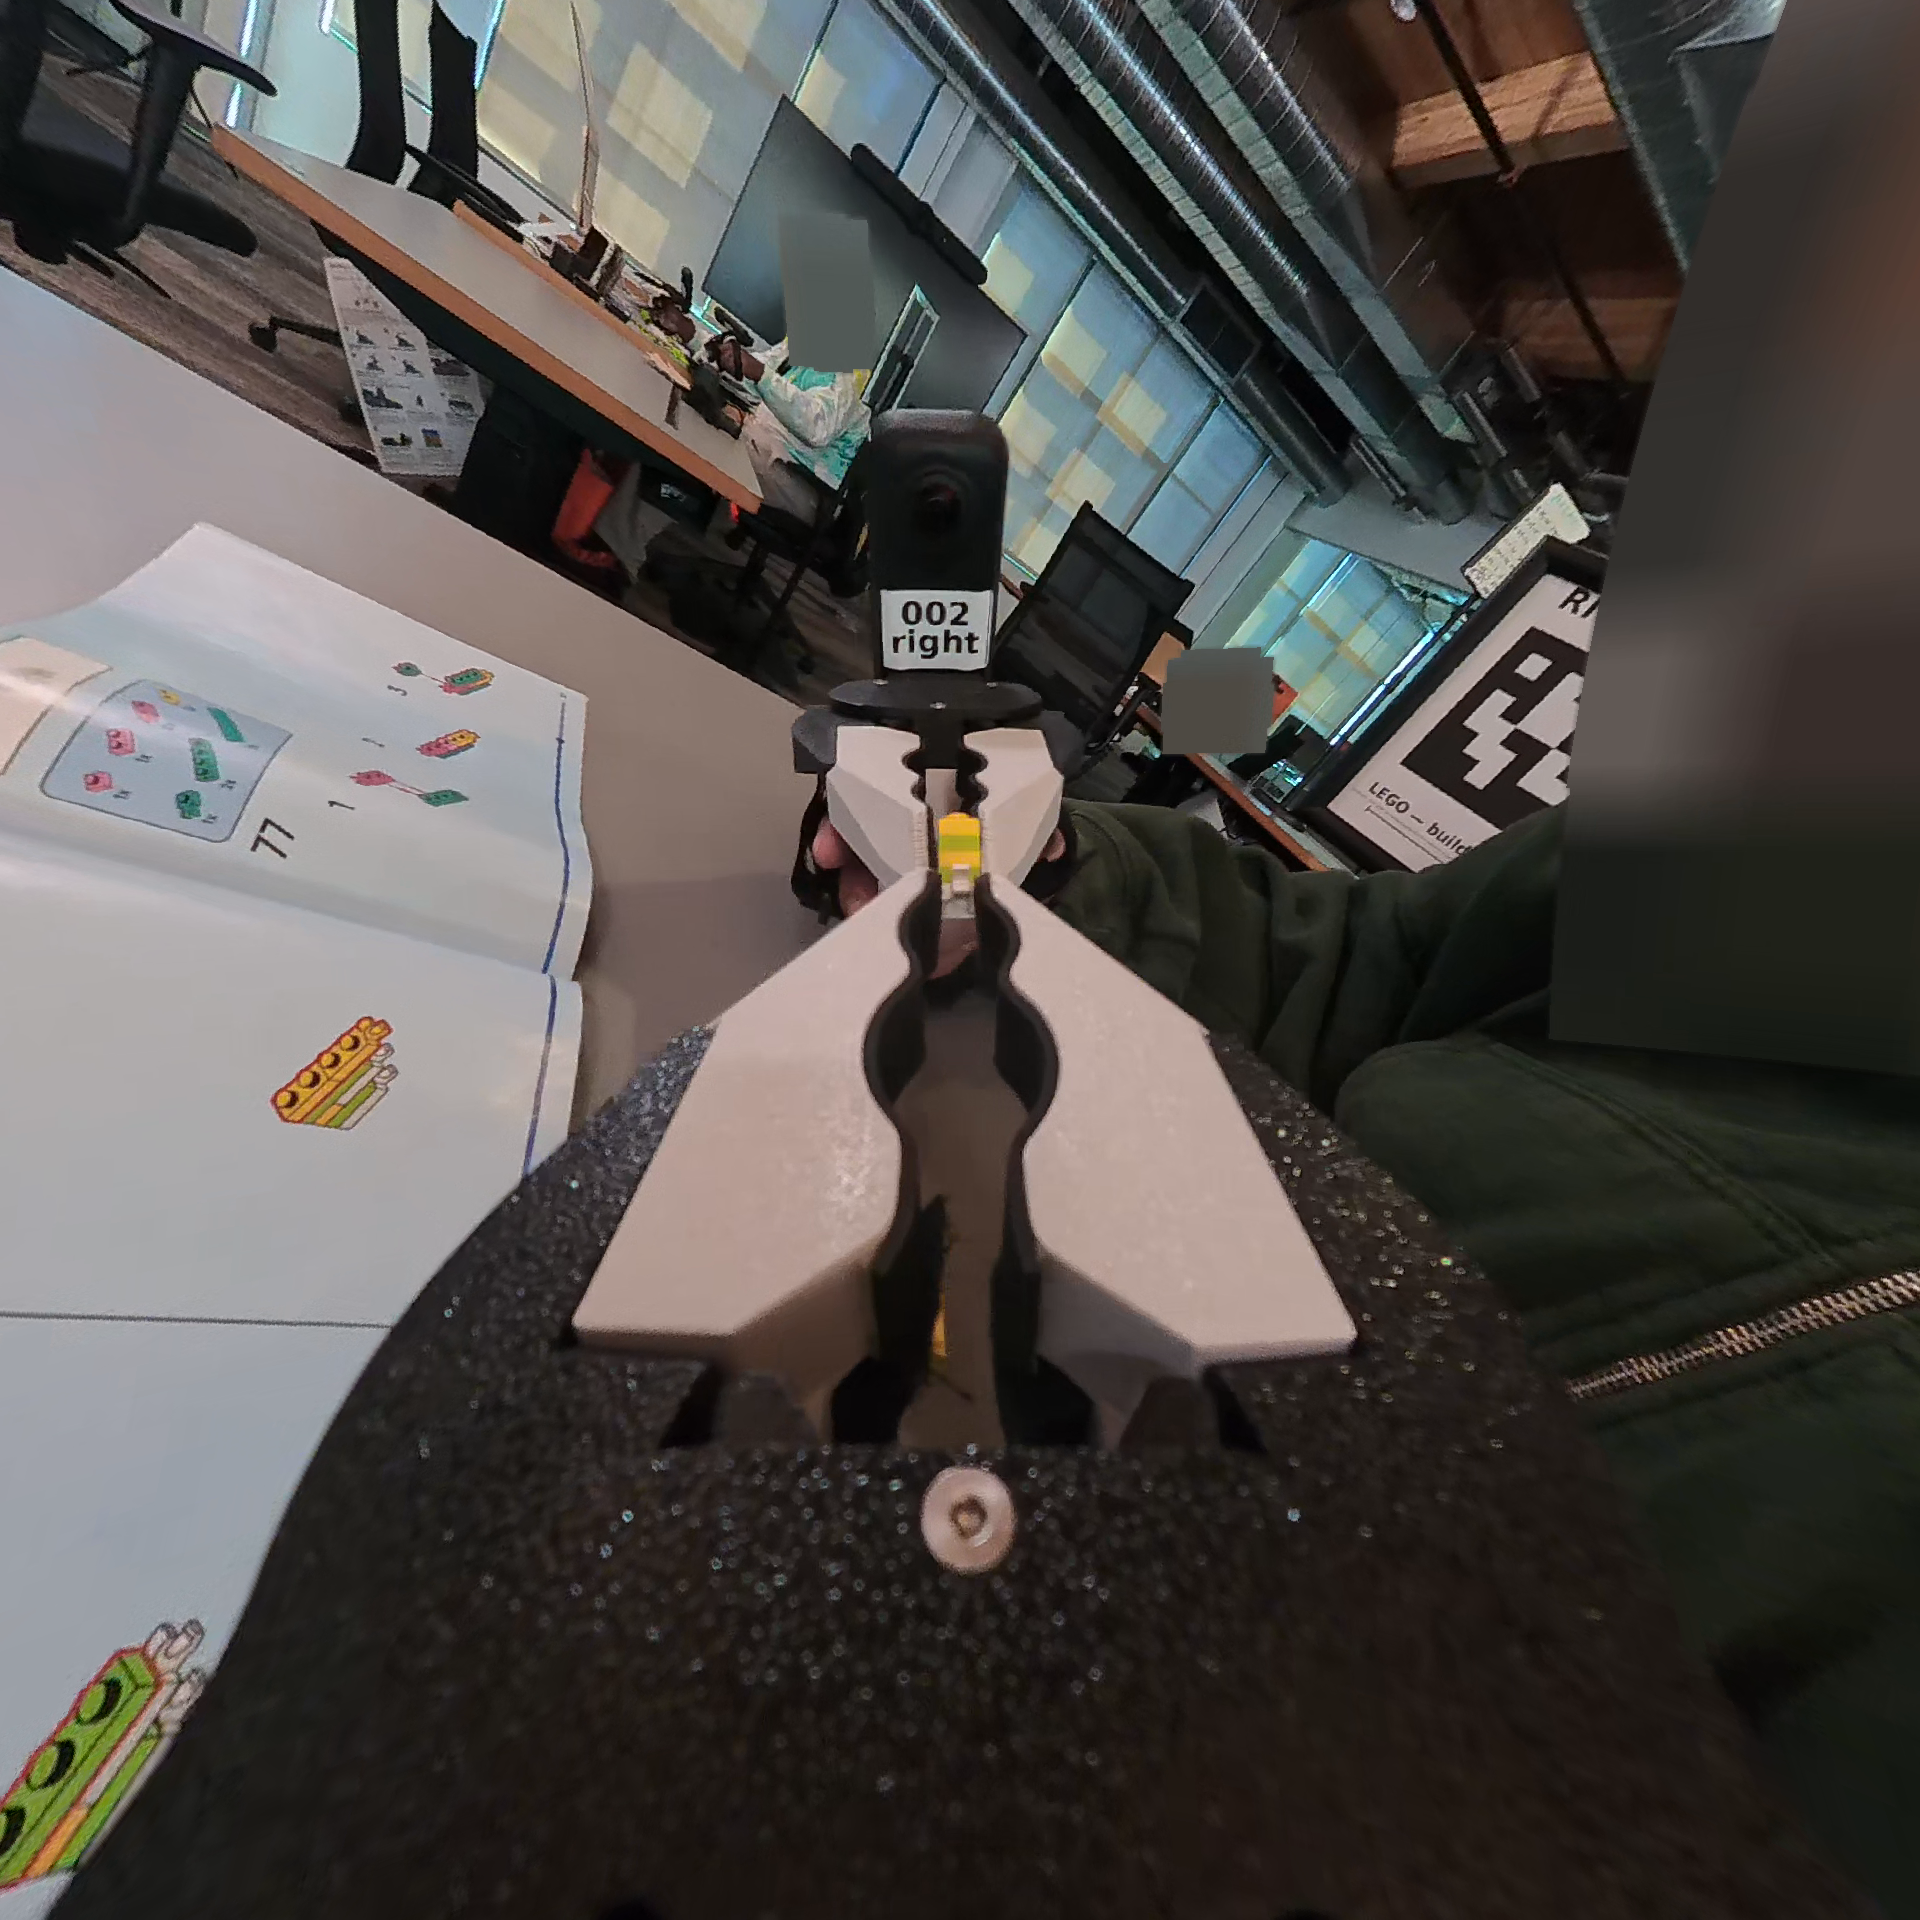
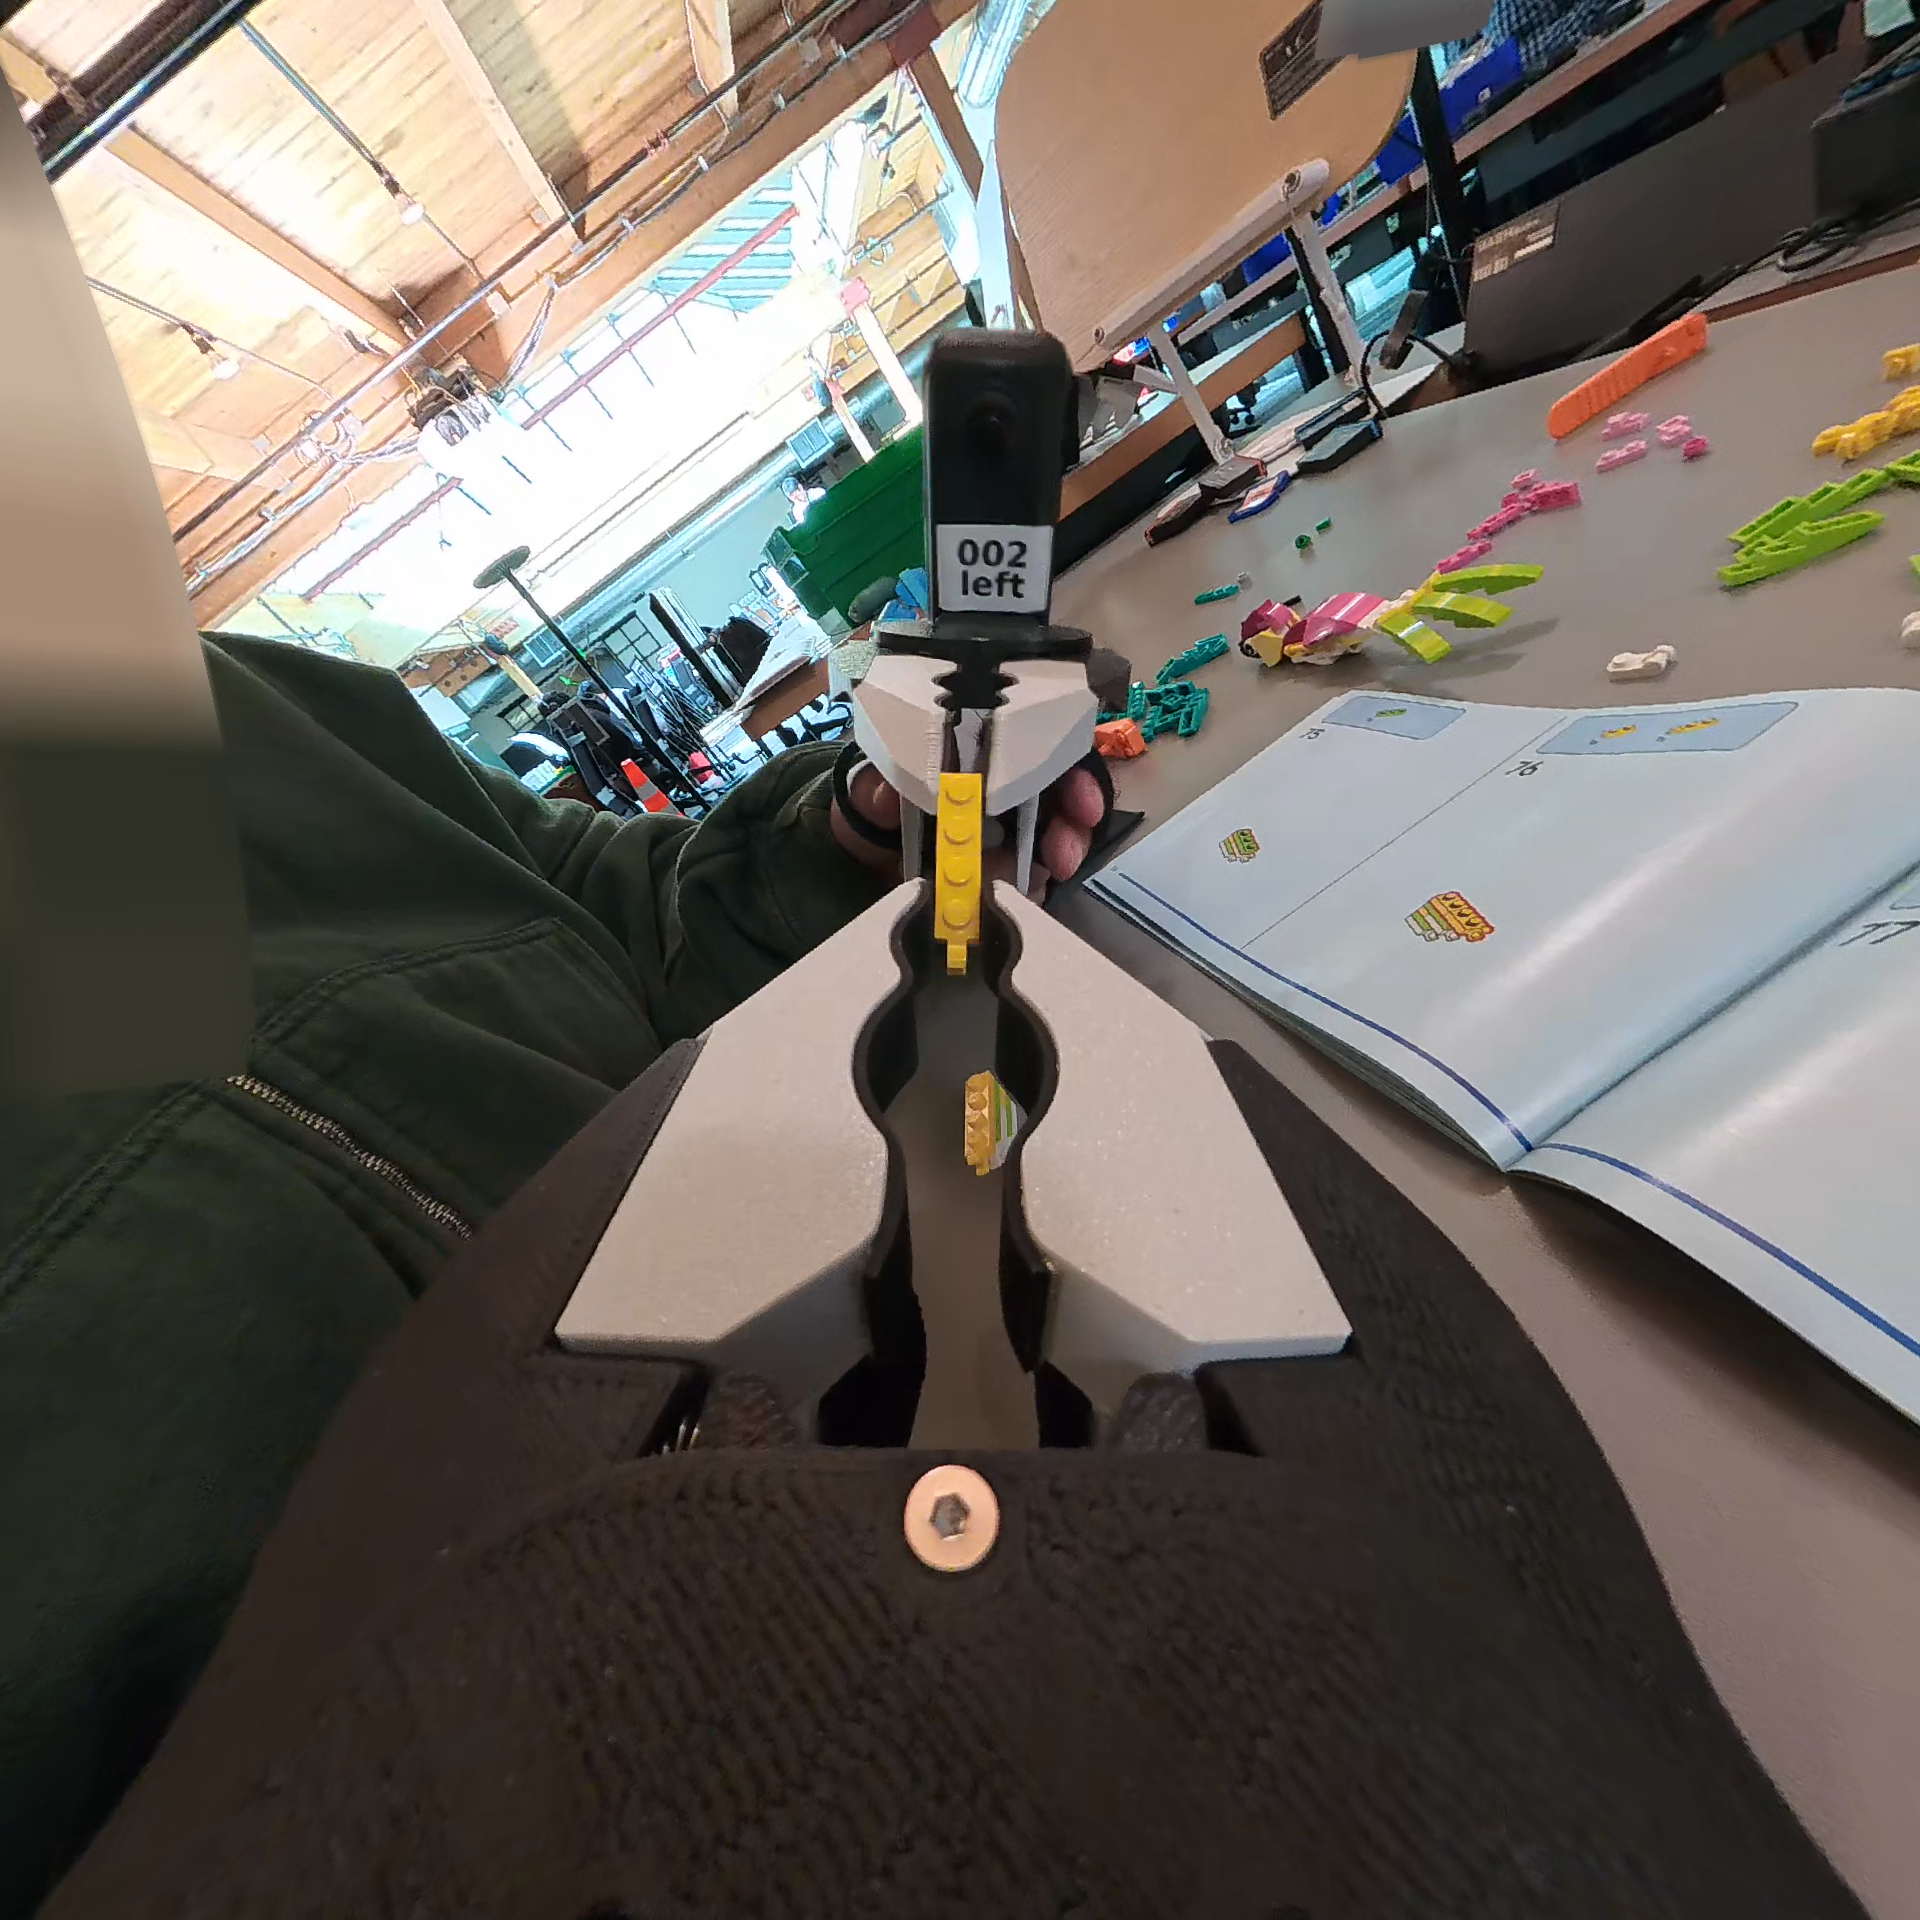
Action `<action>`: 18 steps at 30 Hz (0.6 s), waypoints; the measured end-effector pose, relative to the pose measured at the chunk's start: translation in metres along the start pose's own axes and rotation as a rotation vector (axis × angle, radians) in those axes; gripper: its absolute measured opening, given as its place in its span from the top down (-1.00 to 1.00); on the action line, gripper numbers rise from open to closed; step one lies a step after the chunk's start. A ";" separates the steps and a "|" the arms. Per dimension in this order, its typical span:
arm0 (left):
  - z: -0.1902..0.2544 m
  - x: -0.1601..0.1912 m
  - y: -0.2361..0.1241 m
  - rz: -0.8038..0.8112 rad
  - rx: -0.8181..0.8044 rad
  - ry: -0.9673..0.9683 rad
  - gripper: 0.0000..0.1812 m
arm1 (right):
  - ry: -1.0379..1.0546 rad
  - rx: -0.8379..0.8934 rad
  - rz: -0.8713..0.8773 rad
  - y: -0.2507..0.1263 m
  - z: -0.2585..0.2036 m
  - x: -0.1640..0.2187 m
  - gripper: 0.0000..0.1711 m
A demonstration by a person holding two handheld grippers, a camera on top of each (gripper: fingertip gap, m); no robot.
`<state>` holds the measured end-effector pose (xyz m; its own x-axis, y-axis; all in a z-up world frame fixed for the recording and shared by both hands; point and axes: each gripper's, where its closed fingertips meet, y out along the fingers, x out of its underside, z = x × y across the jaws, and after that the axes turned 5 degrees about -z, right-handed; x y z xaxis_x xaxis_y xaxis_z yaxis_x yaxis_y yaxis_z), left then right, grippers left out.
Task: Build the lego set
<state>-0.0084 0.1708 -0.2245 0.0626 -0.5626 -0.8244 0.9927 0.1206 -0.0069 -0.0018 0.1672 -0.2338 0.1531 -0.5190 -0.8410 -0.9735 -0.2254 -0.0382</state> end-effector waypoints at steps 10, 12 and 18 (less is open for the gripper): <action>0.001 0.000 0.000 0.005 0.028 -0.035 0.96 | -0.004 -0.003 -0.008 0.000 -0.001 0.001 0.93; 0.001 0.000 0.000 0.004 0.023 -0.028 0.96 | -0.003 -0.003 -0.008 0.000 -0.001 0.001 0.93; -0.001 0.001 0.000 0.000 -0.002 -0.008 0.99 | 0.000 0.002 -0.011 0.001 0.001 0.002 0.93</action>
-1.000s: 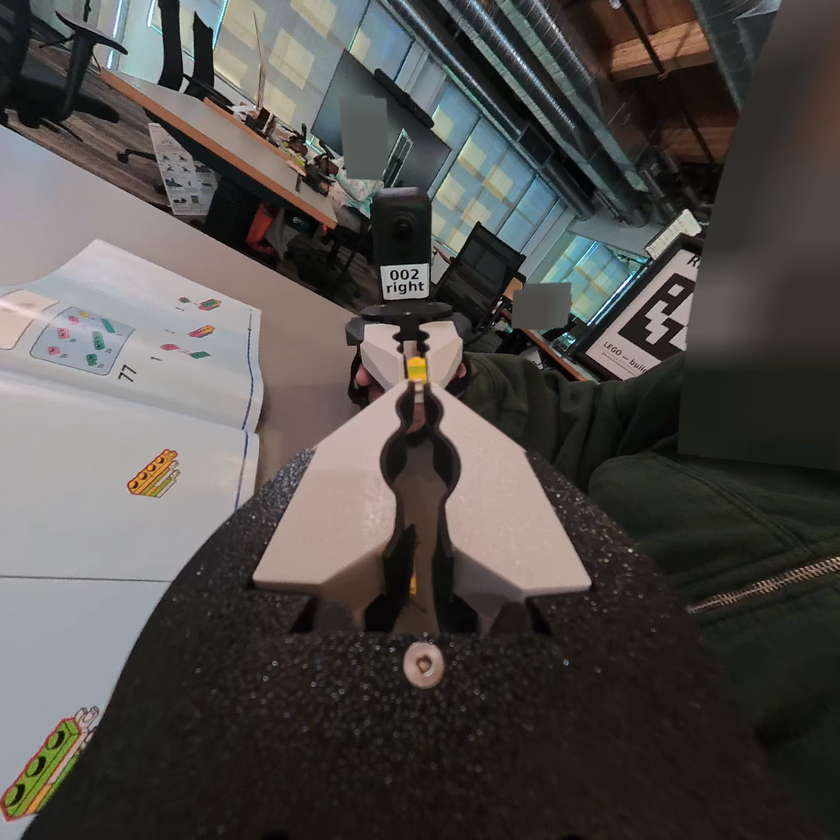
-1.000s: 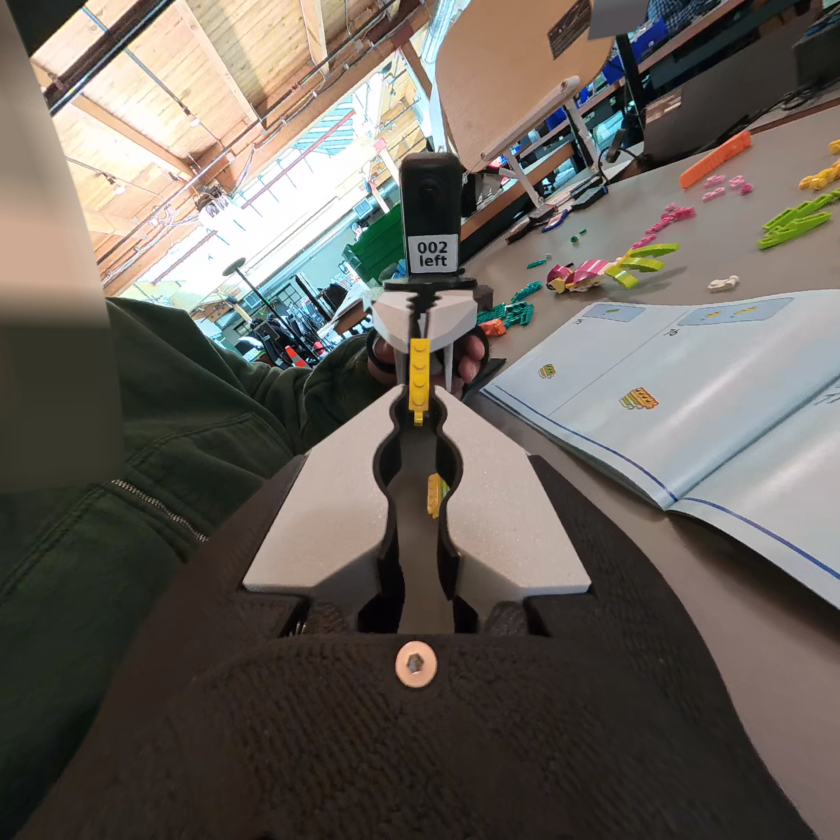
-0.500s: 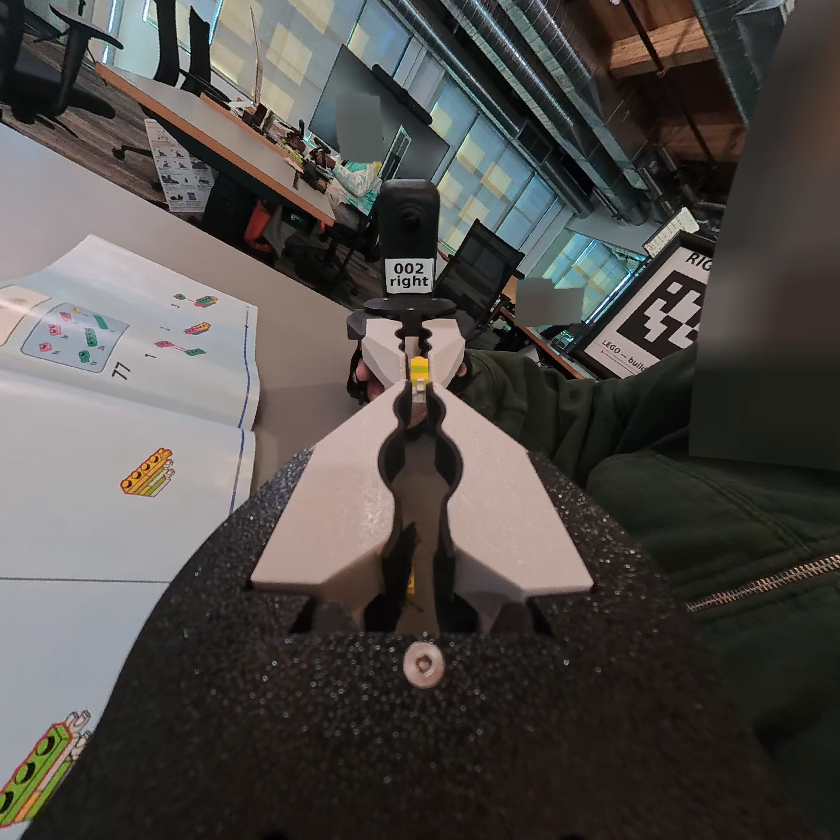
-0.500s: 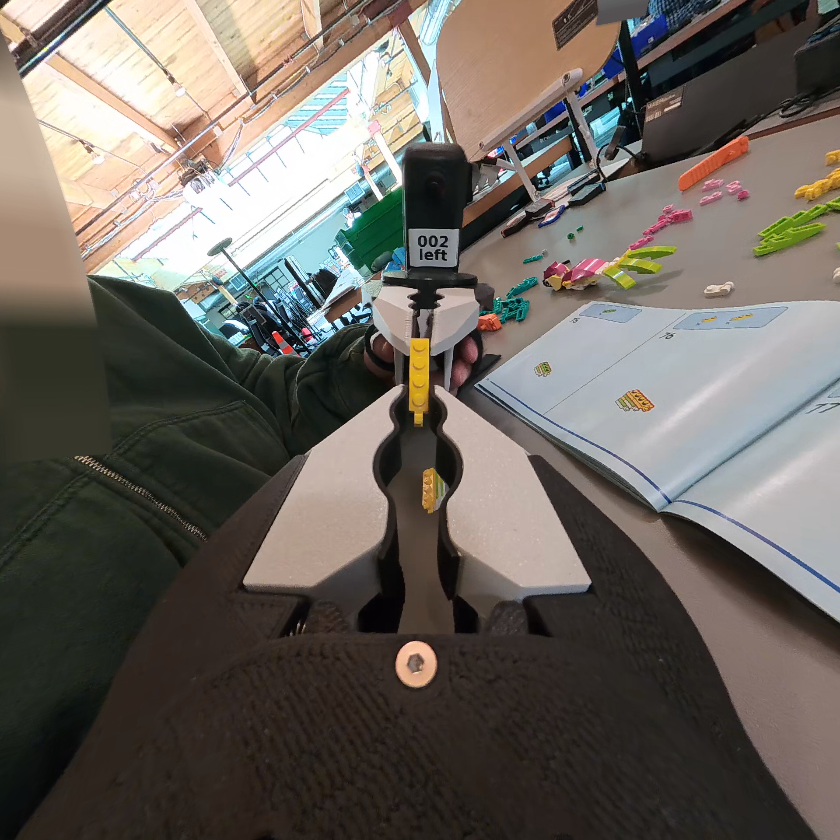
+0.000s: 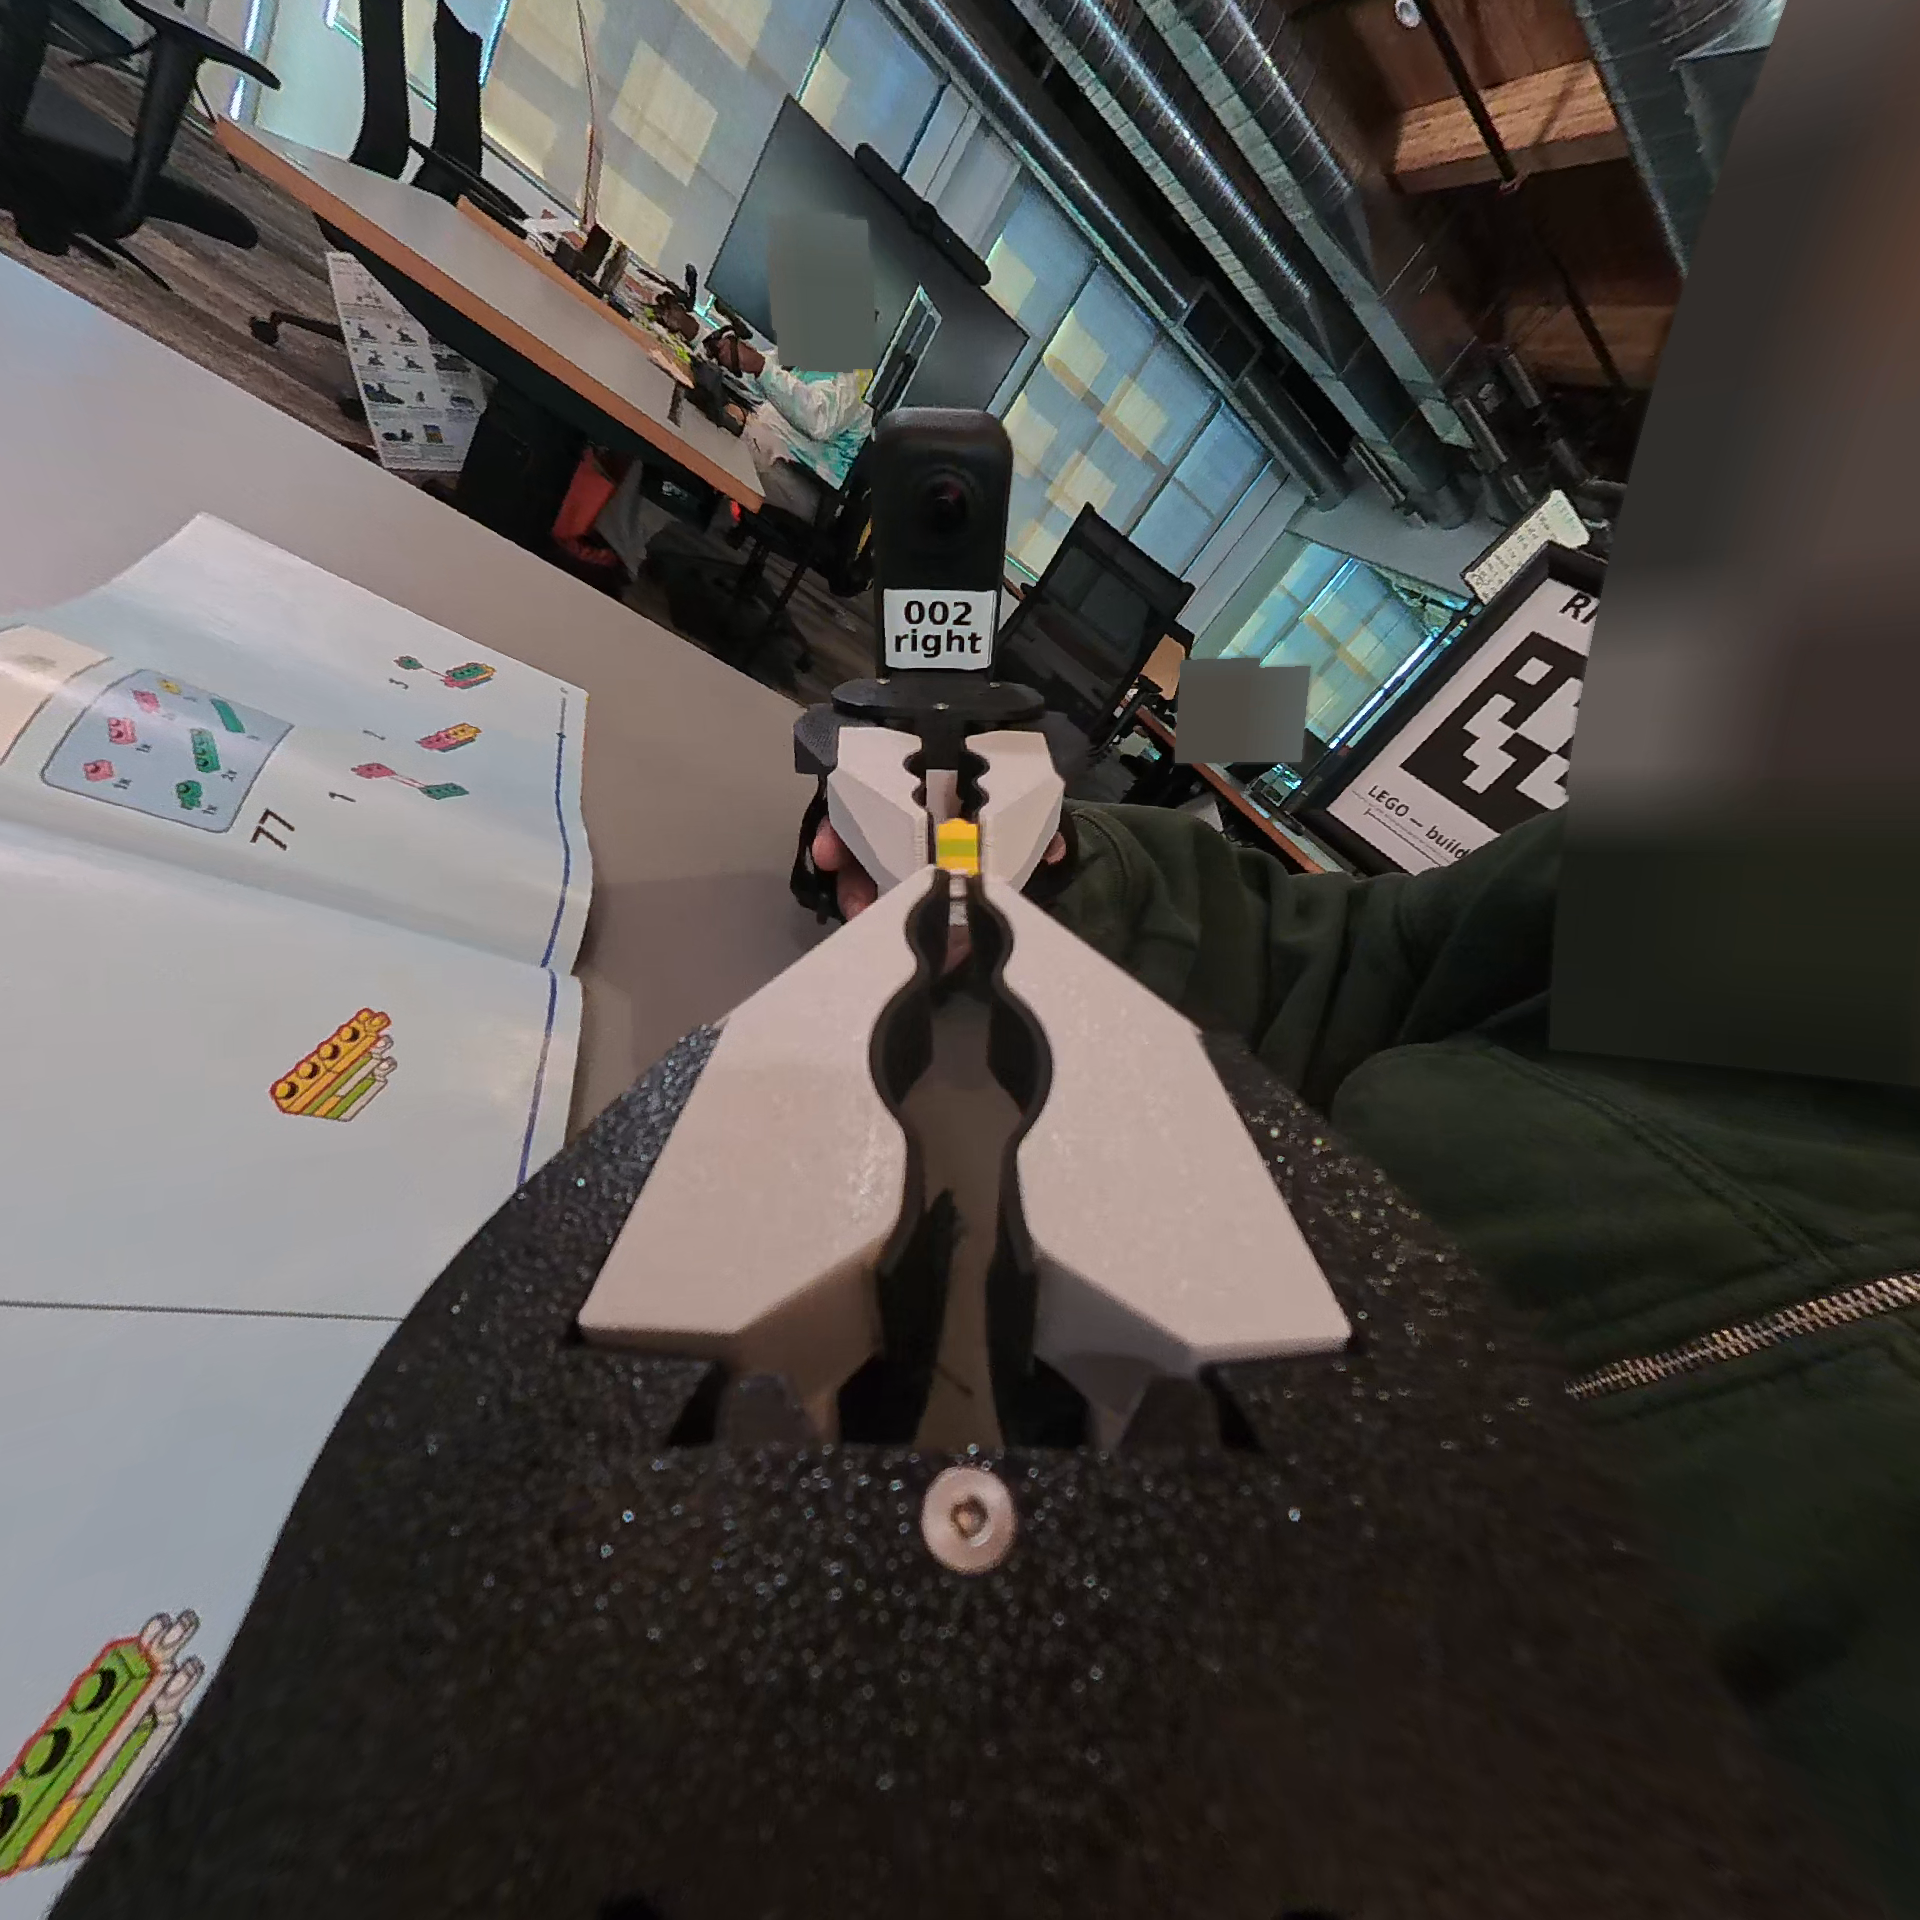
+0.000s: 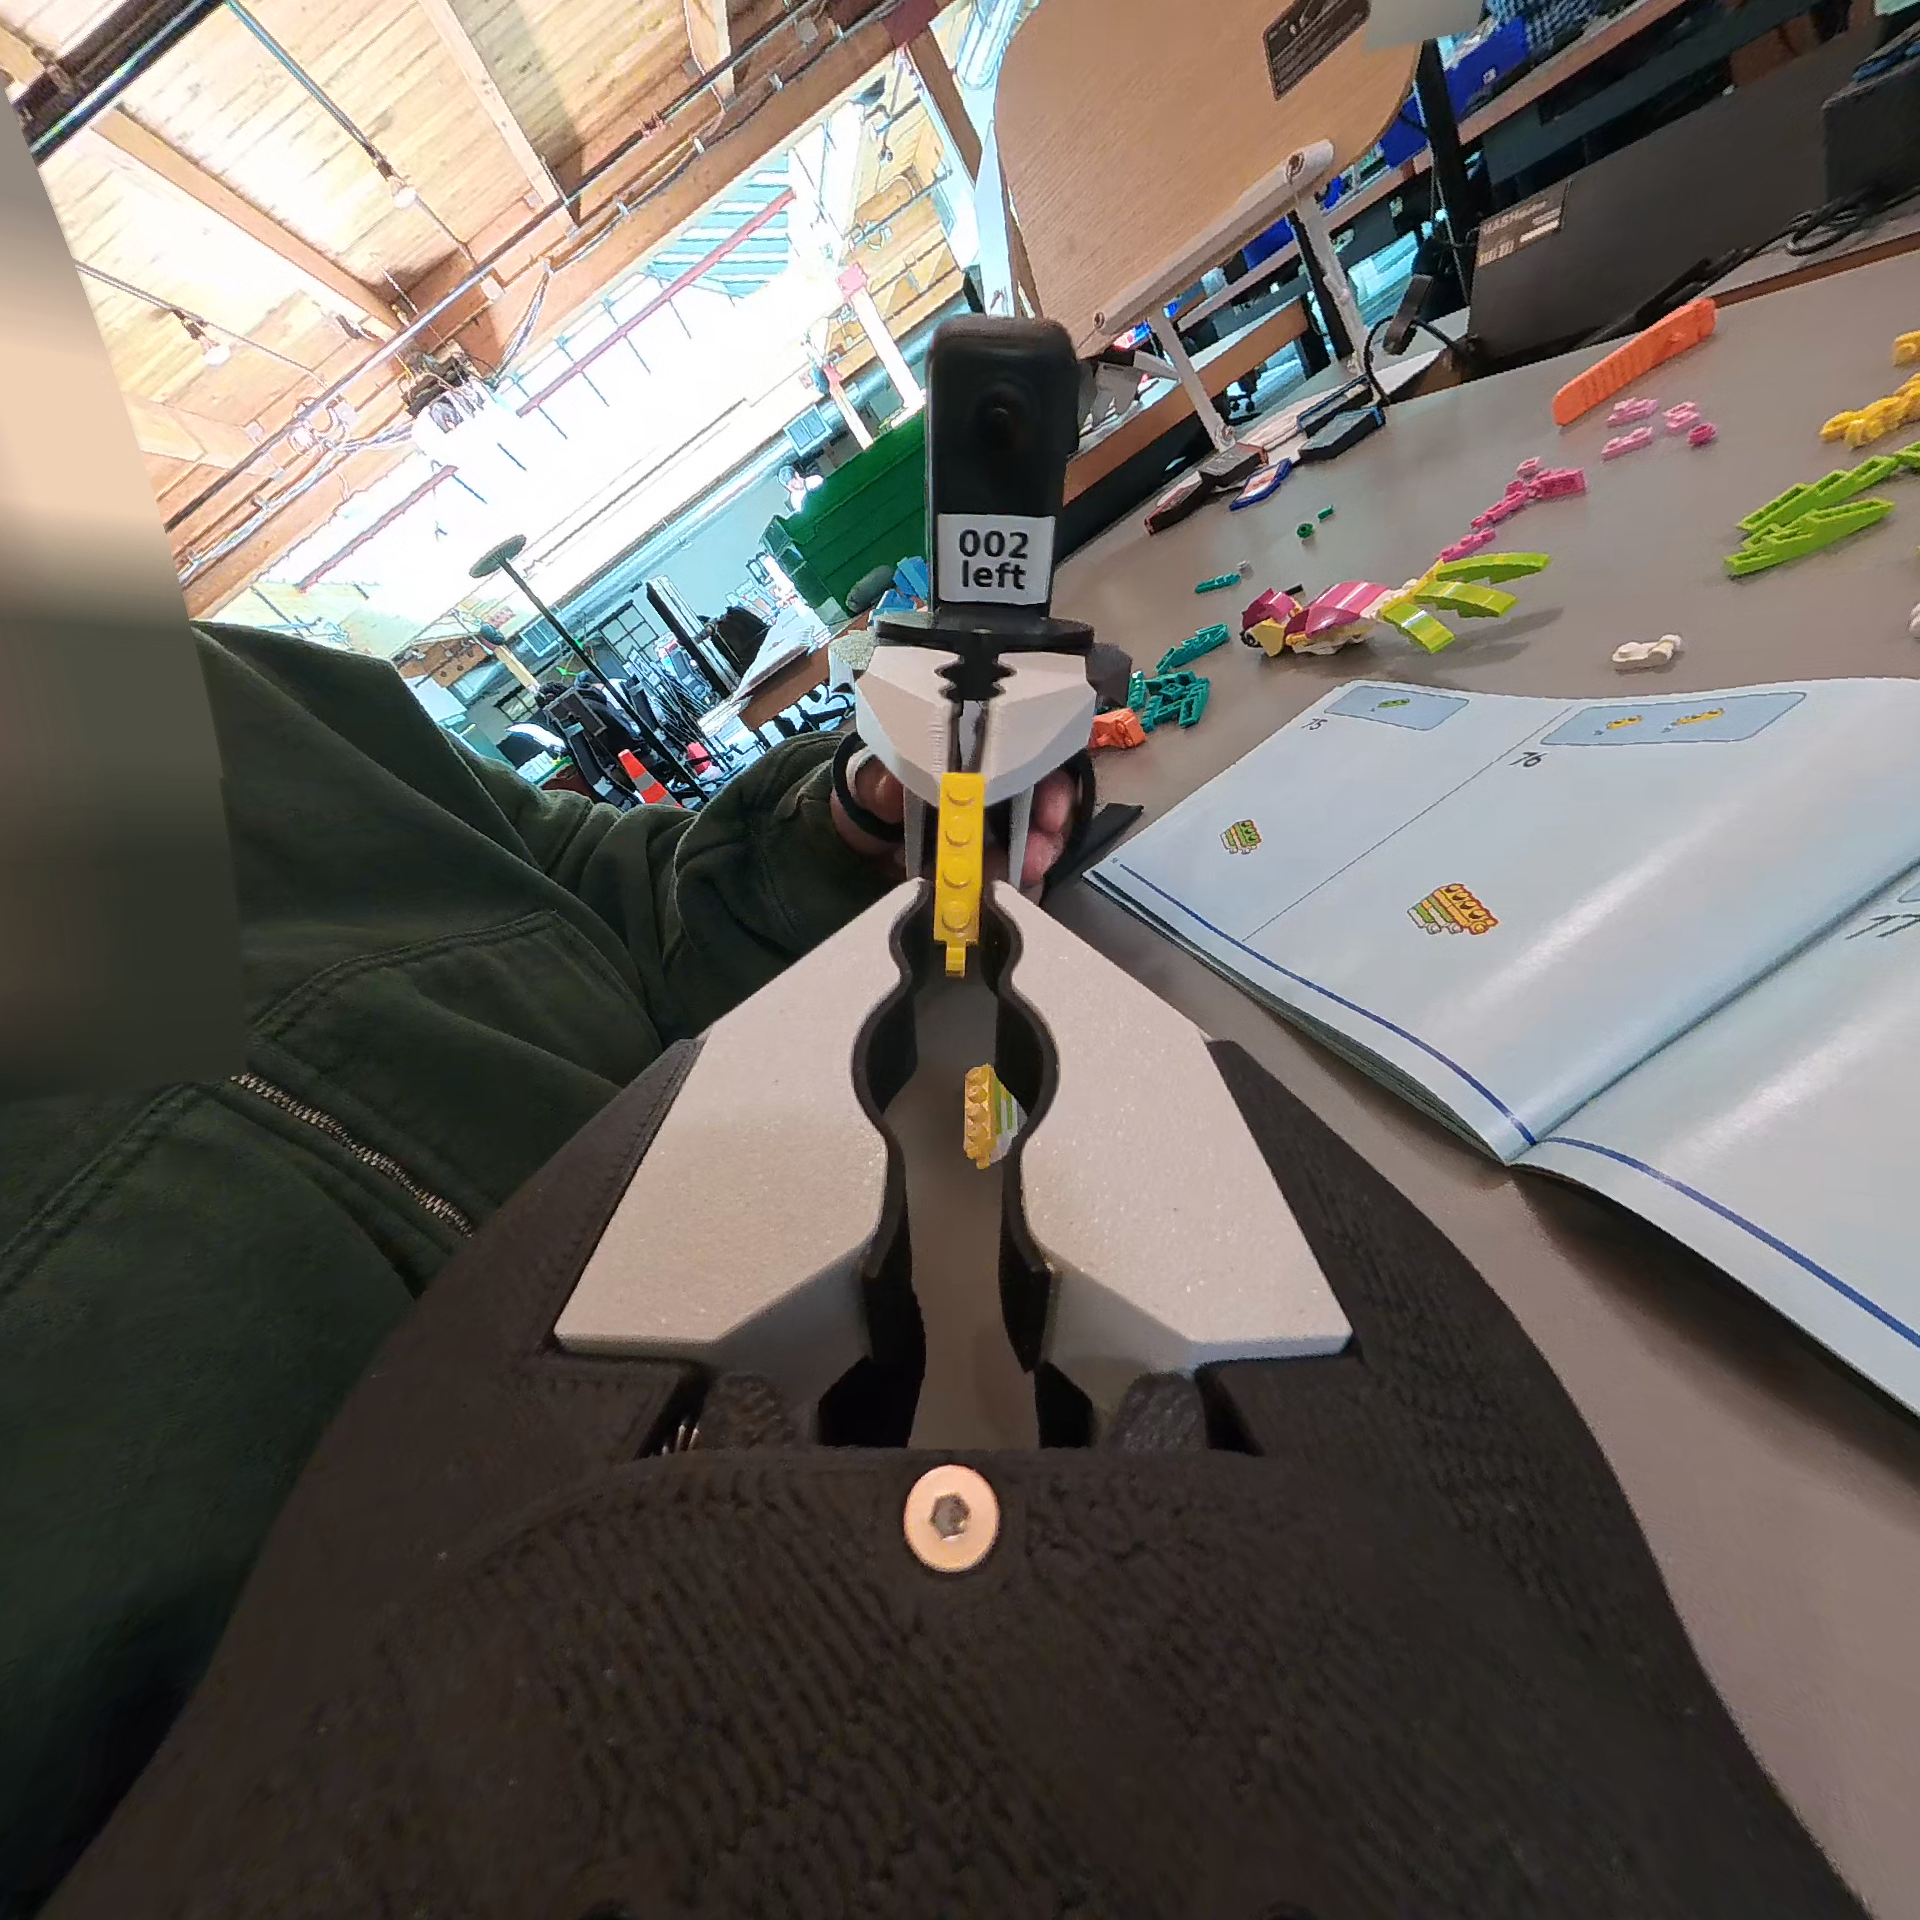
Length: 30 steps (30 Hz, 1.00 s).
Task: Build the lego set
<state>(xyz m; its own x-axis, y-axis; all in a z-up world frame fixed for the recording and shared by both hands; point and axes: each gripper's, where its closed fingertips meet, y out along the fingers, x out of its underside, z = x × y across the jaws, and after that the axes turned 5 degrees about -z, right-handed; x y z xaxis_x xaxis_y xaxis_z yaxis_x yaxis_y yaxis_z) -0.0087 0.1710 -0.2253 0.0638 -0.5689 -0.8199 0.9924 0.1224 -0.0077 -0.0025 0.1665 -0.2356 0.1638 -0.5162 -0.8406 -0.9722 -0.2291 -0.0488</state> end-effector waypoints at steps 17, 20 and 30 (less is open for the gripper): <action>-0.008 -0.055 -0.049 0.382 -0.049 -0.007 0.99 | -0.315 0.533 0.359 -0.069 0.044 -0.051 0.70; -0.007 -0.063 -0.059 0.444 -0.065 0.024 0.99 | -0.355 0.642 0.453 -0.088 0.047 -0.060 0.71; -0.015 -0.077 -0.087 0.601 -0.158 0.055 1.00 | -0.394 0.691 0.418 -0.085 0.048 -0.059 0.73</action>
<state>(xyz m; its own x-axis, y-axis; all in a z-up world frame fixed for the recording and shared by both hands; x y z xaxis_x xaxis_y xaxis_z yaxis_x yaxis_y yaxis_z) -0.1013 0.2161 -0.1703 0.5964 -0.3212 -0.7356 0.7572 0.5294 0.3827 0.0629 0.2561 -0.2080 -0.1718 -0.0962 -0.9804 -0.8443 0.5272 0.0962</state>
